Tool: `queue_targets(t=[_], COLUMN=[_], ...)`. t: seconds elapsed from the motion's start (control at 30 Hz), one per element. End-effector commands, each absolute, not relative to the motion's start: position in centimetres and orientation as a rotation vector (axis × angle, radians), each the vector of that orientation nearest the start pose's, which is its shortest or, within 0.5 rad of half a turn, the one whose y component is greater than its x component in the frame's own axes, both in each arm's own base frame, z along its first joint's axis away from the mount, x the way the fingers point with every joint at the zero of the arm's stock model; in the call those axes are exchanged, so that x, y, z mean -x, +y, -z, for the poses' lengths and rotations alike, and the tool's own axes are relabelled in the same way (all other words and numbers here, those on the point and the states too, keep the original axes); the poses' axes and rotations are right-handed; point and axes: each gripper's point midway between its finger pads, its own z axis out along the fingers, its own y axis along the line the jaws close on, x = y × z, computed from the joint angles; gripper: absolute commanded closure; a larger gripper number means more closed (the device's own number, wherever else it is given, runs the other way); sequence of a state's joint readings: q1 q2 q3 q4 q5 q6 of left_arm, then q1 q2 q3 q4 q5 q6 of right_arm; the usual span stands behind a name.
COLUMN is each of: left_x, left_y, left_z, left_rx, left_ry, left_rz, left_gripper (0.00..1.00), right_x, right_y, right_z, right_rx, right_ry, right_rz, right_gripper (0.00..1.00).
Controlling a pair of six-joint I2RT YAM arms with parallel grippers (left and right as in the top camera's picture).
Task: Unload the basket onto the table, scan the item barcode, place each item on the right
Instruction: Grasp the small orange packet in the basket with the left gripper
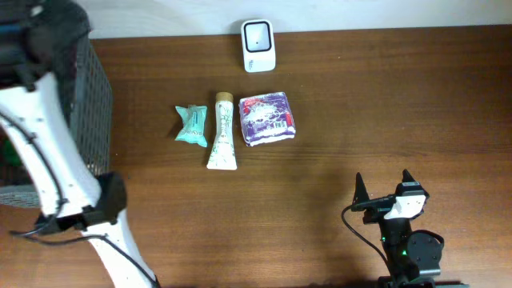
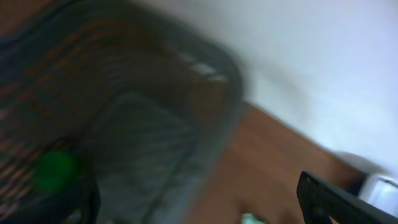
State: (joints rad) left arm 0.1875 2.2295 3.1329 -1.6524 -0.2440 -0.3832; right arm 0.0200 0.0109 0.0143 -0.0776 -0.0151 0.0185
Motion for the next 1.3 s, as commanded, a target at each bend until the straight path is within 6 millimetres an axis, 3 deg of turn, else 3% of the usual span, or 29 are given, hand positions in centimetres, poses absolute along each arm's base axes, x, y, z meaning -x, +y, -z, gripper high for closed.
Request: queue_targets(t=[0.0,0.03,0.07,0.1,0.13,0.17,0.3,0.33,0.37,0.47,0.53,0.63,0.73,0.83,0.97,1.13,1.27], left_x=[-42.5,-41.9,-41.1,-40.6,-39.8,-39.1,-36.5,-36.1,-35.8,-35.6,-34.9,-33.5,-34.7,-34.8,-33.0,-31.7,-30.2], left_y=[19.5,21.0,22.7,23.6,24.5,25.2,26.8,26.7,26.4,25.1,24.4,23.2,20.8,20.2,20.6,19.9,19.4], left_z=[-34.9,-33.6,-31.5,-30.2,-28.2,-26.6,-20.6,-19.7,-18.3,-14.3,-11.8,-8.7,-6.7,-6.5,-6.6,-6.6,-4.6], left_rx=[0.92,0.974,1.041,1.081,1.134,1.177,1.327,1.342,1.358,1.388,1.41,1.436,1.238,1.154,1.161,1.146,1.155], left_ry=[2.268,2.3,2.351,2.388,2.443,2.487,2.645,2.672,2.711,2.804,2.863,2.949,3.024,3.057,3.129,3.202,3.262], left_rz=[-0.257,-0.254,-0.272,-0.282,-0.292,-0.296,-0.293,-0.286,-0.266,-0.168,-0.144,-0.111,0.156,0.216,0.11,0.136,0.115], left_gripper=[0.01,0.07,0.37,0.41,0.81,1.0,1.0,0.93,0.72,0.23,0.25,0.36,0.29,0.28,0.28,0.29,0.32], right_x=[-24.6,-24.6,-24.6,-24.6,-24.6,-24.6,-24.6,-24.6,-24.6,-24.6,-24.6,-24.6,-24.6,-24.6,-24.6,-24.6,-24.6], right_y=[0.4,0.4,0.4,0.4,0.4,0.4,0.4,0.4,0.4,0.4,0.4,0.4,0.4,0.4,0.4,0.4,0.4], right_z=[-15.6,-15.6,-15.6,-15.6,-15.6,-15.6,-15.6,-15.6,-15.6,-15.6,-15.6,-15.6,-15.6,-15.6,-15.6,-15.6,-15.6], right_rx=[0.003,0.003,0.003,0.003,0.003,0.003,0.003,0.003,0.003,0.003,0.003,0.003,0.003,0.003,0.003,0.003,0.003], right_ry=[1.65,1.65,1.65,1.649,1.65,1.649,1.649,1.649,1.649,1.65,1.65,1.649,1.649,1.65,1.65,1.649,1.65], right_rz=[-0.028,-0.028,-0.028,-0.028,-0.028,-0.028,-0.028,-0.028,-0.028,-0.028,-0.028,-0.028,-0.028,-0.028,-0.028,-0.028,-0.028], right_gripper=[0.01,0.01,0.01,0.01,0.01,0.01,0.01,0.01,0.01,0.01,0.01,0.01,0.01,0.01,0.01,0.01,0.01])
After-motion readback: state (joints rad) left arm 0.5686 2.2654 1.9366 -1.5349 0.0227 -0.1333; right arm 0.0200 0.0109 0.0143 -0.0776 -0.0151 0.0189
